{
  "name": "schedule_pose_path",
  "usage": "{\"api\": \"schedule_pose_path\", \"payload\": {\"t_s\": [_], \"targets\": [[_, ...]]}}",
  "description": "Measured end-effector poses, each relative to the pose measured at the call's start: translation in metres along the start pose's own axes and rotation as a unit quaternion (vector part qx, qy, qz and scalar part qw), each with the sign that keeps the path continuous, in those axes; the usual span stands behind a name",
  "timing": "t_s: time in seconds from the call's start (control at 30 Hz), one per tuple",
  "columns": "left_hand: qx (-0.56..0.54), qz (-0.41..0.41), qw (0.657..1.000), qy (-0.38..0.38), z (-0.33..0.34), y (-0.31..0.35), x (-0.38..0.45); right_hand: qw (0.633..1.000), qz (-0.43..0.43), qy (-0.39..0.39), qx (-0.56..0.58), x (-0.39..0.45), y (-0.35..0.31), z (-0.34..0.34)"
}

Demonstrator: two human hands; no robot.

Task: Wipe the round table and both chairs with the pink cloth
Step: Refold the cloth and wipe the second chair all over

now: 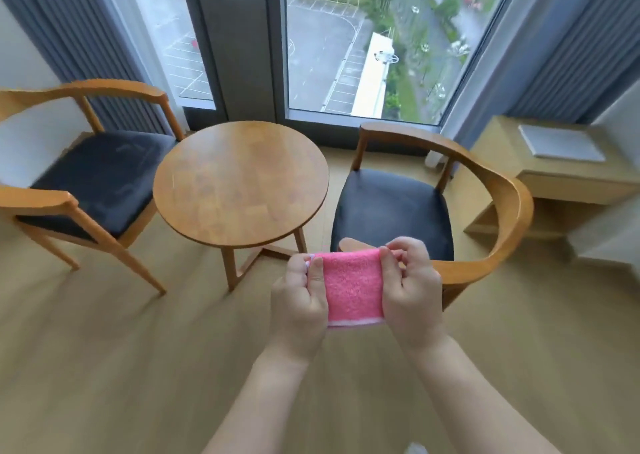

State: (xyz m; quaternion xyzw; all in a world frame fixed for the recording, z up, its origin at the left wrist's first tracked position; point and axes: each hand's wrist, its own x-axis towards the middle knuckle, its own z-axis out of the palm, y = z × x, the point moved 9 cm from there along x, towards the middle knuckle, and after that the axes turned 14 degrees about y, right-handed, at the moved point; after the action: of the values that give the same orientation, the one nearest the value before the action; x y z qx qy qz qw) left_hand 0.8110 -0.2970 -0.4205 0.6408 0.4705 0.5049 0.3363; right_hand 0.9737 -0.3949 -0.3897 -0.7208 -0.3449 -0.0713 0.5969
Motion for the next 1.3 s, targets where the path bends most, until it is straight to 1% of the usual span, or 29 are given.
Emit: {"api": "schedule_pose_path", "payload": {"t_s": [0.1,0.2,0.3,0.5,0.6,0.67,0.73,0.83,0.93,0.97,1.03,1.1,1.17,1.3], "targets": [[-0.002,-0.024,0.999,-0.036,0.029,-0.051,-0.025,0.999,0.045,-0.011,-0.018,-0.03,0.062,0.005],[0.007,-0.034,0.998,-0.051,0.061,-0.111,-0.048,0.999,0.038,0.002,-0.027,-0.058,0.125,0.016],[0.003,-0.04,0.998,-0.057,0.098,-0.175,-0.074,0.999,0.048,0.006,-0.022,-0.088,0.201,0.031],[-0.001,0.003,0.999,-0.049,0.167,-0.295,-0.126,1.0,0.005,0.022,0.008,-0.143,0.332,0.057],[-0.014,0.036,0.998,-0.04,0.194,-0.343,-0.147,0.999,0.017,0.022,0.035,-0.167,0.392,0.069],[-0.034,0.05,0.998,-0.036,0.21,-0.37,-0.152,0.998,0.015,0.033,0.054,-0.178,0.424,0.076],[-0.053,0.068,0.996,-0.031,0.224,-0.387,-0.15,0.996,-0.013,0.04,0.075,-0.182,0.438,0.082],[-0.09,0.102,0.991,-0.016,0.236,-0.378,-0.143,0.99,-0.088,0.075,0.078,-0.18,0.426,0.071],[-0.134,0.146,0.98,-0.007,0.236,-0.331,-0.131,0.98,-0.17,0.098,0.034,-0.158,0.385,0.053],[-0.142,0.169,0.975,-0.004,0.234,-0.31,-0.124,0.971,-0.208,0.119,0.011,-0.147,0.367,0.045],[-0.154,0.211,0.965,0.006,0.231,-0.269,-0.105,0.936,-0.297,0.179,-0.051,-0.123,0.332,0.03],[-0.163,0.238,0.957,0.008,0.232,-0.237,-0.087,0.904,-0.352,0.219,-0.101,-0.102,0.309,0.021],[-0.159,0.255,0.954,0.004,0.238,-0.22,-0.08,0.886,-0.373,0.236,-0.139,-0.087,0.3,0.016],[-0.138,0.285,0.949,0.0,0.252,-0.209,-0.091,0.88,-0.38,0.217,-0.187,-0.085,0.316,0.01]]}}
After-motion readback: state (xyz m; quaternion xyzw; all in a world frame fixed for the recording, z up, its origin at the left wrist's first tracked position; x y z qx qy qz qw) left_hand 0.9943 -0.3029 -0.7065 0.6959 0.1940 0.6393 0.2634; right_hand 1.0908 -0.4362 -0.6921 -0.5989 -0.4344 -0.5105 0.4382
